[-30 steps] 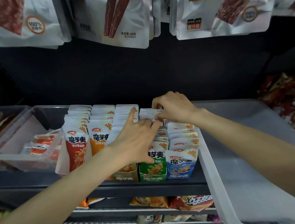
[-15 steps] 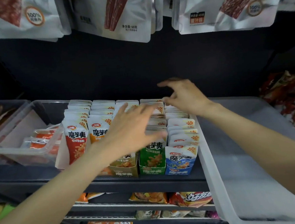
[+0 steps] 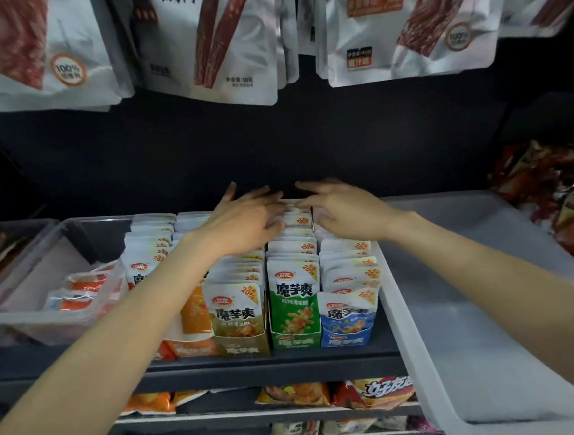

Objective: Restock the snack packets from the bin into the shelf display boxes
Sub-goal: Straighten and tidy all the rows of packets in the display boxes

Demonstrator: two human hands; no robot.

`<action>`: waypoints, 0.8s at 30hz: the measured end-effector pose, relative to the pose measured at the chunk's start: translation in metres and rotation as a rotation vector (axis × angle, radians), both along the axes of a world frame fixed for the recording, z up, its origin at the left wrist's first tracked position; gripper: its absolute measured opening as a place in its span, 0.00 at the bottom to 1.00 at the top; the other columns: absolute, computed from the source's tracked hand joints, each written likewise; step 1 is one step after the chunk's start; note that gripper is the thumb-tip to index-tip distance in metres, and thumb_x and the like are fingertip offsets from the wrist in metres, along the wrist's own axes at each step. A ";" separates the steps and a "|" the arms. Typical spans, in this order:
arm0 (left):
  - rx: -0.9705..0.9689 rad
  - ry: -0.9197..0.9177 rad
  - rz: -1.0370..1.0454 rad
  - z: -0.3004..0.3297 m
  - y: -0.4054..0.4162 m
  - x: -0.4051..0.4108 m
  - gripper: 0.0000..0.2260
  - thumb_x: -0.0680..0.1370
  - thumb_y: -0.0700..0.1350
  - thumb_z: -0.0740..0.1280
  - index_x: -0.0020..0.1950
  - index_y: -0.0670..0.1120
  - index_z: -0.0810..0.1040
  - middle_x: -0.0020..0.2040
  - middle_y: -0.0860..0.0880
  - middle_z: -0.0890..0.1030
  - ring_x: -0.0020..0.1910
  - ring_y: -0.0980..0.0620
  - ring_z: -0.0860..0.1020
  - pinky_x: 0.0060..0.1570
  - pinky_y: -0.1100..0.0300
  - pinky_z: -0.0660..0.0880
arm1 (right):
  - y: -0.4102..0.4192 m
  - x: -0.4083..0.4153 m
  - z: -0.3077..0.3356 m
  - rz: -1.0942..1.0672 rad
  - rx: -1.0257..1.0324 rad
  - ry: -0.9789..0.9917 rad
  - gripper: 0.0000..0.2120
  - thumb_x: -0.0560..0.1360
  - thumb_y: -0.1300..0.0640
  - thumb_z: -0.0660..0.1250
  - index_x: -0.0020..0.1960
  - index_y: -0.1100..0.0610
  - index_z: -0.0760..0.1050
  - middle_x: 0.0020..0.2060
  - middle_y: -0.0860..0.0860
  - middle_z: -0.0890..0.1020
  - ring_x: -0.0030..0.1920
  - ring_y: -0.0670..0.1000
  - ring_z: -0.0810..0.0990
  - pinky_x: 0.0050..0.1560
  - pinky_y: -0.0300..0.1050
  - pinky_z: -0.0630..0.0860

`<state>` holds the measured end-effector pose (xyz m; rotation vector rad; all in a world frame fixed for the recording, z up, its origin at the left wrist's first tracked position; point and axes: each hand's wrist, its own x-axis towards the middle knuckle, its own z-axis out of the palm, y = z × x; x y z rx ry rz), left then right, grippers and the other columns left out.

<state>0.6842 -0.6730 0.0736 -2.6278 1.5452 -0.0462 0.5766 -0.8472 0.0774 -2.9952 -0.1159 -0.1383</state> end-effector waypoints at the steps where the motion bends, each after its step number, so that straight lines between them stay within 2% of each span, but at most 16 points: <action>1: -0.071 -0.038 -0.006 0.000 0.000 -0.001 0.19 0.82 0.56 0.54 0.72 0.55 0.67 0.76 0.55 0.61 0.75 0.53 0.56 0.73 0.43 0.46 | 0.000 -0.002 0.004 -0.006 0.039 -0.083 0.16 0.79 0.59 0.59 0.65 0.52 0.74 0.69 0.52 0.71 0.68 0.53 0.69 0.65 0.49 0.68; 2: -0.166 -0.087 -0.023 -0.001 0.002 -0.004 0.17 0.80 0.55 0.59 0.68 0.55 0.73 0.72 0.54 0.69 0.72 0.51 0.63 0.72 0.44 0.50 | 0.001 -0.004 0.007 -0.011 0.082 -0.139 0.12 0.78 0.58 0.61 0.60 0.53 0.78 0.61 0.52 0.78 0.61 0.52 0.75 0.59 0.49 0.72; 4: -0.359 -0.195 -0.072 -0.003 0.006 -0.008 0.10 0.76 0.52 0.68 0.56 0.53 0.80 0.58 0.52 0.80 0.60 0.47 0.76 0.66 0.47 0.61 | 0.004 -0.010 0.009 -0.002 0.175 -0.152 0.07 0.76 0.53 0.65 0.52 0.51 0.81 0.47 0.47 0.83 0.48 0.47 0.79 0.49 0.46 0.76; 6: -0.470 -0.232 -0.119 -0.006 0.010 -0.009 0.06 0.73 0.50 0.71 0.48 0.52 0.82 0.47 0.52 0.83 0.50 0.47 0.79 0.59 0.49 0.67 | 0.008 -0.011 0.008 0.003 0.147 -0.109 0.07 0.75 0.51 0.67 0.50 0.50 0.81 0.44 0.45 0.83 0.45 0.45 0.79 0.45 0.42 0.73; 7: -0.462 -0.202 -0.143 -0.007 0.012 -0.009 0.06 0.73 0.51 0.71 0.47 0.52 0.82 0.45 0.53 0.83 0.49 0.49 0.79 0.57 0.50 0.67 | 0.010 -0.009 0.005 -0.006 0.091 -0.106 0.08 0.75 0.51 0.67 0.52 0.50 0.81 0.46 0.45 0.82 0.47 0.46 0.79 0.46 0.40 0.69; 9: -0.401 -0.120 -0.176 -0.007 0.015 -0.009 0.10 0.75 0.55 0.66 0.51 0.54 0.82 0.49 0.55 0.82 0.52 0.52 0.78 0.59 0.52 0.65 | 0.011 -0.002 0.001 -0.045 -0.019 -0.144 0.10 0.76 0.51 0.65 0.56 0.51 0.80 0.50 0.47 0.81 0.50 0.49 0.78 0.49 0.40 0.66; 11: -0.366 -0.088 -0.186 -0.010 0.018 -0.009 0.12 0.78 0.55 0.64 0.58 0.54 0.80 0.55 0.55 0.81 0.56 0.54 0.77 0.62 0.53 0.64 | 0.012 0.003 -0.003 -0.092 -0.059 -0.178 0.11 0.77 0.52 0.63 0.57 0.51 0.79 0.51 0.48 0.82 0.52 0.52 0.79 0.52 0.44 0.68; 14: -0.341 -0.117 -0.185 -0.013 0.021 -0.009 0.15 0.78 0.54 0.63 0.63 0.54 0.77 0.61 0.54 0.78 0.60 0.54 0.75 0.66 0.52 0.60 | 0.014 0.004 -0.009 -0.124 -0.035 -0.191 0.10 0.77 0.53 0.63 0.56 0.52 0.77 0.49 0.49 0.83 0.50 0.54 0.80 0.47 0.42 0.66; 17: -0.303 -0.130 -0.139 -0.014 0.023 -0.010 0.18 0.80 0.55 0.60 0.67 0.51 0.74 0.67 0.54 0.74 0.65 0.54 0.72 0.71 0.49 0.56 | 0.013 -0.001 -0.006 -0.140 0.040 -0.227 0.09 0.76 0.52 0.65 0.55 0.52 0.78 0.47 0.46 0.83 0.49 0.51 0.80 0.46 0.41 0.67; 19: -0.183 -0.129 -0.117 -0.017 0.022 -0.011 0.21 0.81 0.56 0.55 0.72 0.50 0.68 0.73 0.53 0.67 0.70 0.55 0.68 0.73 0.45 0.50 | 0.012 -0.001 -0.004 -0.138 0.048 -0.229 0.12 0.76 0.49 0.66 0.56 0.52 0.78 0.49 0.47 0.82 0.51 0.51 0.79 0.49 0.43 0.69; 21: -0.031 -0.100 -0.082 -0.020 0.021 -0.010 0.25 0.82 0.57 0.48 0.77 0.49 0.57 0.77 0.53 0.58 0.74 0.57 0.59 0.74 0.42 0.44 | 0.012 0.001 -0.007 -0.119 -0.020 -0.192 0.15 0.77 0.47 0.64 0.60 0.52 0.77 0.54 0.49 0.80 0.56 0.53 0.76 0.54 0.46 0.70; 24: 0.033 -0.021 -0.058 -0.019 0.020 -0.009 0.25 0.82 0.57 0.43 0.78 0.50 0.50 0.78 0.53 0.51 0.76 0.58 0.52 0.73 0.39 0.39 | 0.010 0.003 -0.011 -0.119 -0.082 -0.152 0.15 0.79 0.49 0.62 0.63 0.51 0.77 0.59 0.50 0.77 0.60 0.54 0.72 0.57 0.47 0.68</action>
